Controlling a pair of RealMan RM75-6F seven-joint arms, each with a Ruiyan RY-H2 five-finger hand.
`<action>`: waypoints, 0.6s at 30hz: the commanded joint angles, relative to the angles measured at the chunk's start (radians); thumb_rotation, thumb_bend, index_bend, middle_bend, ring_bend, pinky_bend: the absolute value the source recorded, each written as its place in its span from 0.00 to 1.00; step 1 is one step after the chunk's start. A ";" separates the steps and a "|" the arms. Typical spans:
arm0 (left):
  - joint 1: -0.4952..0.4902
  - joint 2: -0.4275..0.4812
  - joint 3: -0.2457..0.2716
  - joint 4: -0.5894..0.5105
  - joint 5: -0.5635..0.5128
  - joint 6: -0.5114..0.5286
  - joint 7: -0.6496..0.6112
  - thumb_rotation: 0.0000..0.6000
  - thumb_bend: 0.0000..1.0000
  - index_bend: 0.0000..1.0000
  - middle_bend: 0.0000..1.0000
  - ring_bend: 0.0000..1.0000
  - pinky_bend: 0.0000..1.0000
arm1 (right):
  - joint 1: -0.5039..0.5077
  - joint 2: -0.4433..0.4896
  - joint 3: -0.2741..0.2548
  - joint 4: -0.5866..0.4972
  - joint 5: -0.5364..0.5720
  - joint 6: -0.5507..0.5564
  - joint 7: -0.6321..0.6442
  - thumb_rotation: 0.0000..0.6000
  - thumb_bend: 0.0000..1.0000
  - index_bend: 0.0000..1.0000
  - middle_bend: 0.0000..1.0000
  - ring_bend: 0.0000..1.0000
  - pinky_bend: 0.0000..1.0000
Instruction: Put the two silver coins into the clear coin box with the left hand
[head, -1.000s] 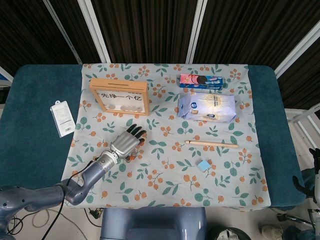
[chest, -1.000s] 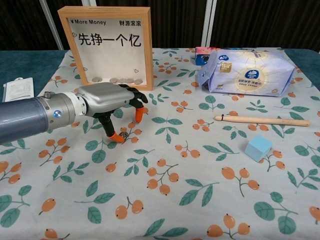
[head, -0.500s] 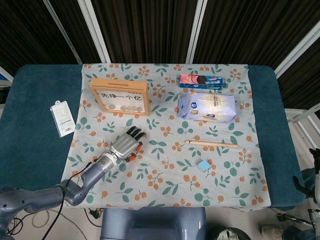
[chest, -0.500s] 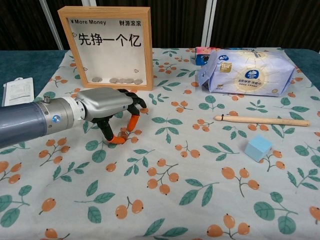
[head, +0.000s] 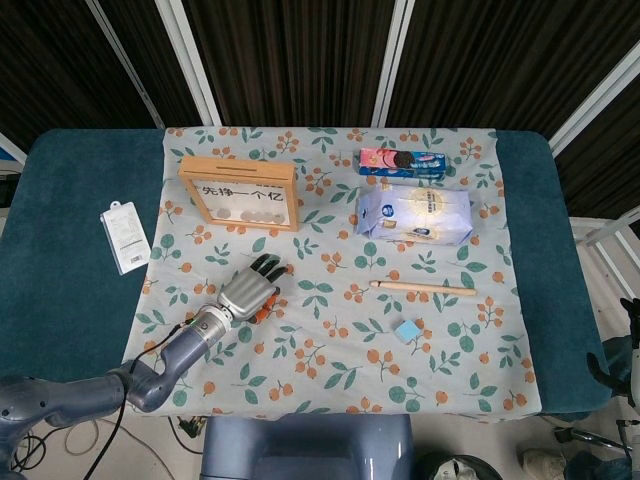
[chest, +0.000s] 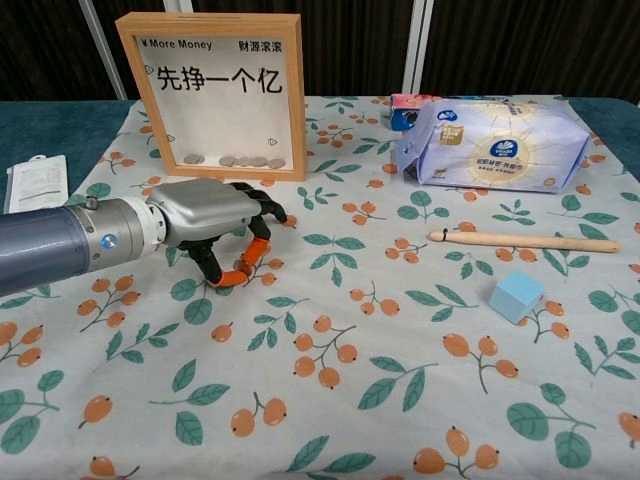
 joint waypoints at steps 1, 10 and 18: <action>0.001 0.002 -0.007 -0.006 -0.018 -0.009 0.017 1.00 0.40 0.60 0.10 0.00 0.00 | 0.001 -0.001 0.002 -0.002 0.004 0.001 -0.003 1.00 0.37 0.12 0.08 0.03 0.00; 0.006 0.010 -0.032 -0.030 -0.070 -0.029 0.036 1.00 0.51 0.61 0.11 0.00 0.00 | 0.001 0.000 0.001 -0.004 0.008 -0.002 -0.006 1.00 0.37 0.12 0.08 0.03 0.00; 0.006 0.038 -0.070 -0.079 -0.066 -0.011 0.005 1.00 0.54 0.63 0.13 0.00 0.00 | 0.003 0.001 0.001 -0.007 0.014 -0.007 -0.006 1.00 0.37 0.12 0.08 0.03 0.00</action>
